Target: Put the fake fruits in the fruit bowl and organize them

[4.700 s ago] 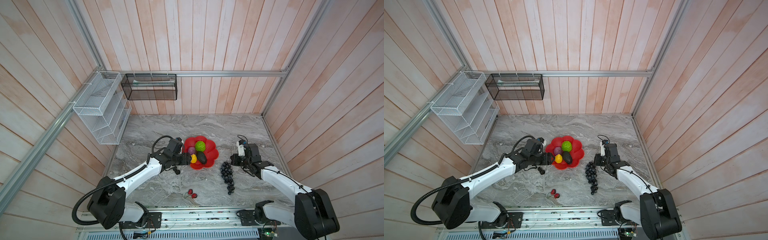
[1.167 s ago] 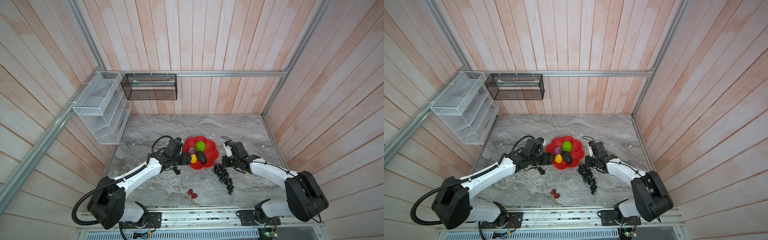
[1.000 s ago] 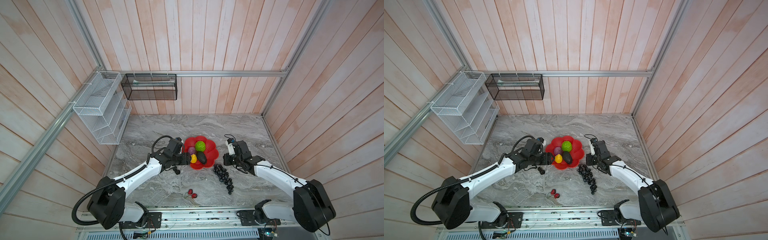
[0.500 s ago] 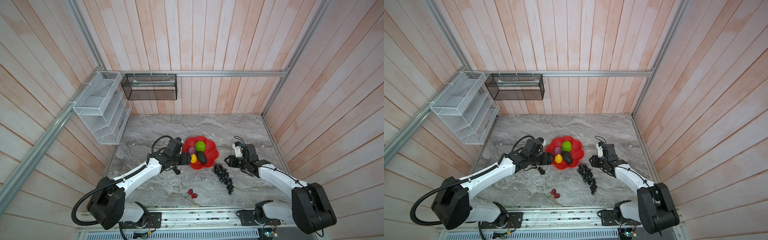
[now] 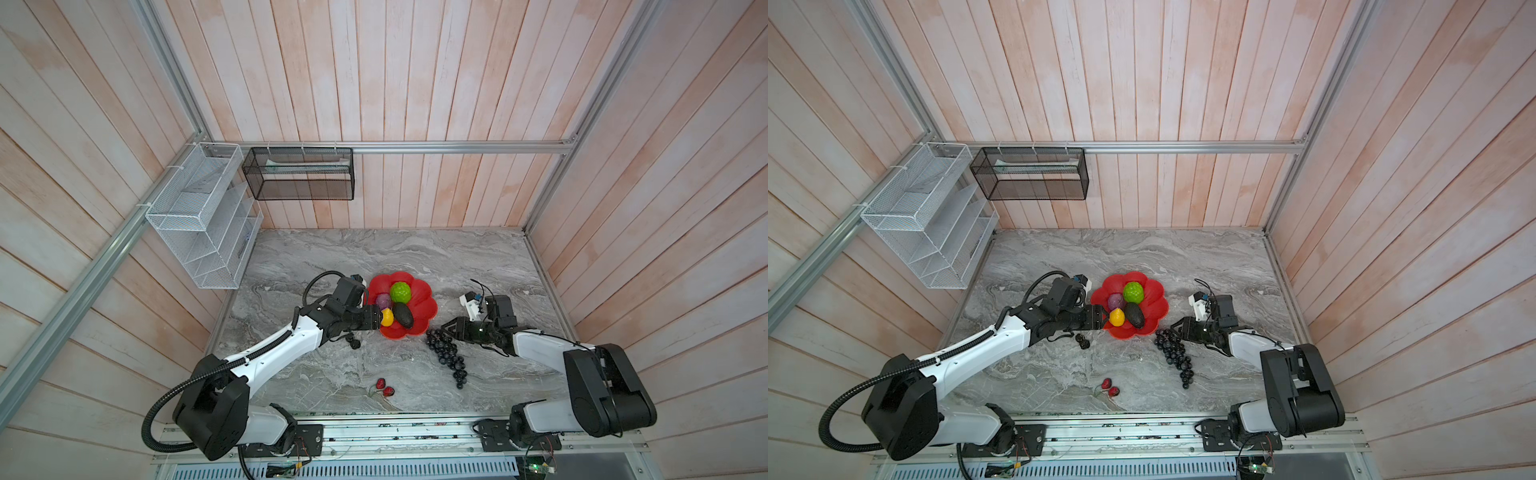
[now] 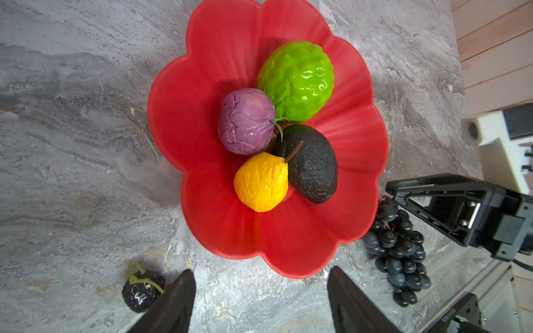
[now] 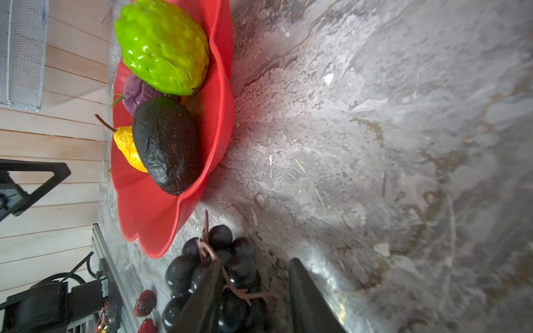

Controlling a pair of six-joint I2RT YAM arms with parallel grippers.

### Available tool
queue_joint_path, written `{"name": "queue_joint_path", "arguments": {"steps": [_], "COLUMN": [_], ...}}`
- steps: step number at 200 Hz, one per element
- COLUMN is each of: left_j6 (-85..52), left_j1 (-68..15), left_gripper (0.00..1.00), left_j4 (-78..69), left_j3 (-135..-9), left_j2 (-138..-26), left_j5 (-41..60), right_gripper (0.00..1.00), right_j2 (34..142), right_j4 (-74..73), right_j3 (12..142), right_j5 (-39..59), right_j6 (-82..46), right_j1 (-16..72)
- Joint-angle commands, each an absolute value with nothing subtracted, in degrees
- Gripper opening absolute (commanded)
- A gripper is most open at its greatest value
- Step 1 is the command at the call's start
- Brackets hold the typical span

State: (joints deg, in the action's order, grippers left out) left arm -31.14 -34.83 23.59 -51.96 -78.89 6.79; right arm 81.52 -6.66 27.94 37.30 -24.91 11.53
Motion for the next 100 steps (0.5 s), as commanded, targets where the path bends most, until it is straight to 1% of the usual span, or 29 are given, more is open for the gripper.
{"name": "queue_joint_path", "arguments": {"steps": [1, 48, 88, 100], "left_j6": [-31.46, -31.42, -31.42, -31.38], "left_j1": [-34.54, -34.54, -34.54, -34.54], "left_gripper": [0.75, 0.75, 0.75, 0.75], "left_j4": [23.77, 23.85, 23.53, 23.59], "left_j3": [-53.01, -52.90, -53.00, -53.00], "left_j2": [-78.53, -78.48, -78.70, -78.66], "left_j5": [6.15, 6.07, 6.33, 6.33], "right_gripper": [0.37, 0.34, 0.34, 0.36], "right_j2": [82.70, 81.30, 82.34, 82.61], "right_j4": [-9.23, -11.69, -11.88, -12.86], "right_j3": [28.17, 26.56, 26.63, 26.31], "right_j5": [40.02, 42.76, 43.68, 44.11], "right_j6": [-25.58, -27.72, -27.75, -28.34], "right_j1": [11.26, 8.57, 8.36, 8.26]}}
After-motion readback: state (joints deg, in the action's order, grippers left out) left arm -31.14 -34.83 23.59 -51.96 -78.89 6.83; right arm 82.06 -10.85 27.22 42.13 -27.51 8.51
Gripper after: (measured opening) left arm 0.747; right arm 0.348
